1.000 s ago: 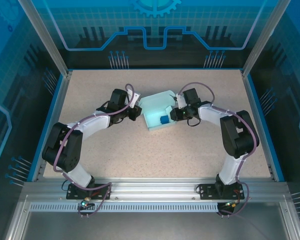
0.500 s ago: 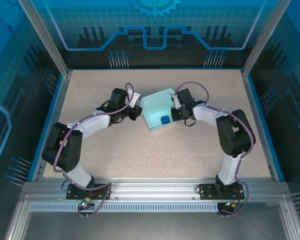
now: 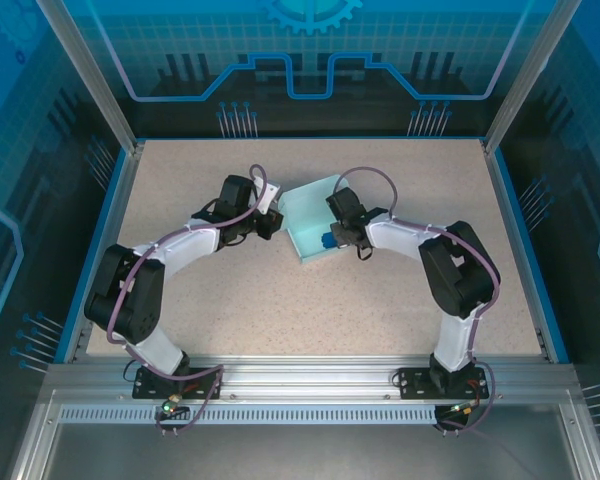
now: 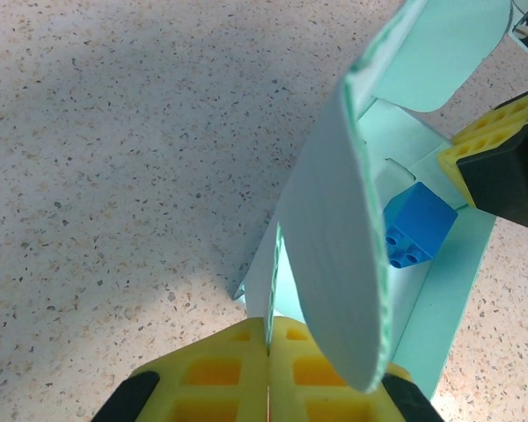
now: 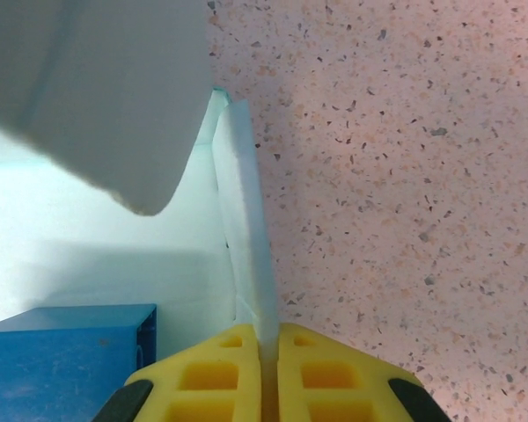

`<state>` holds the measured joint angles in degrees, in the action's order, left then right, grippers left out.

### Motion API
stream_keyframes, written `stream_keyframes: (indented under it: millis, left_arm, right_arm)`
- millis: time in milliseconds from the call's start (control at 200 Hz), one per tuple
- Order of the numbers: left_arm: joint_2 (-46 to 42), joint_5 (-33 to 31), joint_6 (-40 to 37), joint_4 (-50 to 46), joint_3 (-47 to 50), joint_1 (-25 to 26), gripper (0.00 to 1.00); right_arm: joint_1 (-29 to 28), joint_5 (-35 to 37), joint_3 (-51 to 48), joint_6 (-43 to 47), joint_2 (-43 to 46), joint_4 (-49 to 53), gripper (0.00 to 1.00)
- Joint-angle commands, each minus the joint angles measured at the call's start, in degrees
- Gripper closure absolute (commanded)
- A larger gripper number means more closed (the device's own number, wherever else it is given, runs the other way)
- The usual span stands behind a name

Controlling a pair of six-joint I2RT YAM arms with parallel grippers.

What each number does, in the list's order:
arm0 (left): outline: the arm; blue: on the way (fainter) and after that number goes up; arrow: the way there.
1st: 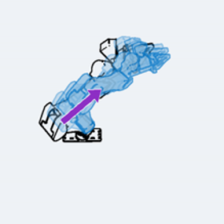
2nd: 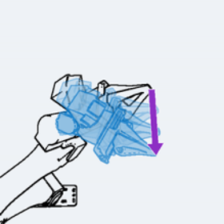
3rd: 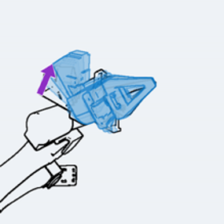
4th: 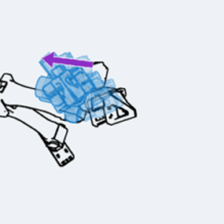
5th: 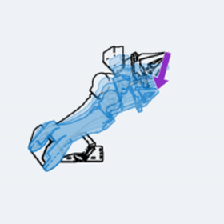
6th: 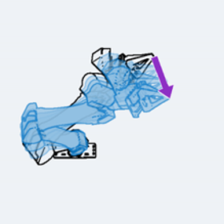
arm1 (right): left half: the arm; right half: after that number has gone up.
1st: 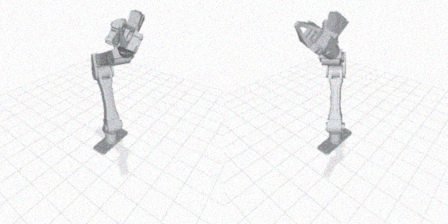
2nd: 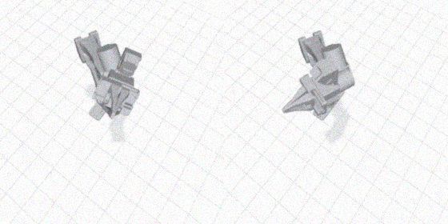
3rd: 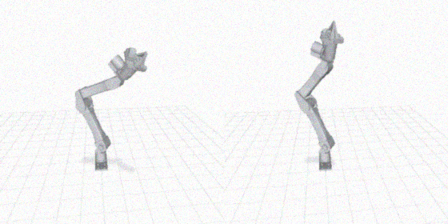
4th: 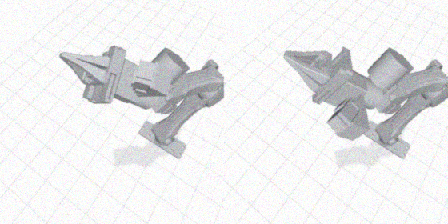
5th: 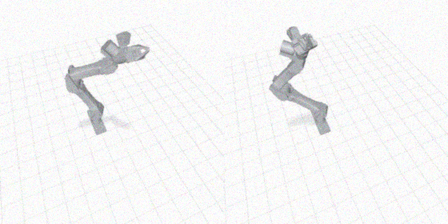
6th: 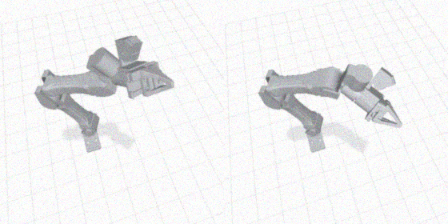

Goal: Fold the paper box

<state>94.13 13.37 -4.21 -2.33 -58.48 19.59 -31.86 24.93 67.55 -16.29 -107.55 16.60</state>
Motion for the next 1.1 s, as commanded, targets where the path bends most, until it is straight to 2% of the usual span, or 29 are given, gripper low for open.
stream_keyframes:
  millis: [0, 260, 470, 735, 965, 1096]
  left_arm:
    - [1.06, 1.60, 0.74, -2.09, -1.62, -0.08, 0.93]
    - [0.97, 1.69, 0.43, -2.16, -1.55, -0.08, 0.93]
    - [0.97, 1.77, 0.43, -2.18, -1.52, -0.08, 0.93]
    - [0.81, 1.86, 0.17, -2.69, -1.64, -0.09, 0.93]
    - [0.62, 2.26, 0.08, -3.92, -2.25, 0.00, 0.93]
    - [0.71, 2.66, 0.16, -4.61, -2.69, 0.09, 0.93]
  right_arm:
    - [-0.41, 4.25, -0.85, 2.00, -2.55, 6.16, 0.90]
    - [4.28, -12.11, -1.15, 2.73, -1.33, 2.94, 0.82]
    - [5.14, -14.45, 1.37, 4.39, -3.16, 4.17, 0.80]
    - [5.10, -12.39, 4.14, 4.32, -4.78, 6.37, 0.87]
    - [2.54, -0.29, 5.44, 4.03, -6.16, 10.67, 0.91]
    - [1.20, 3.30, 5.29, 2.99, -7.35, 11.53, 0.91]
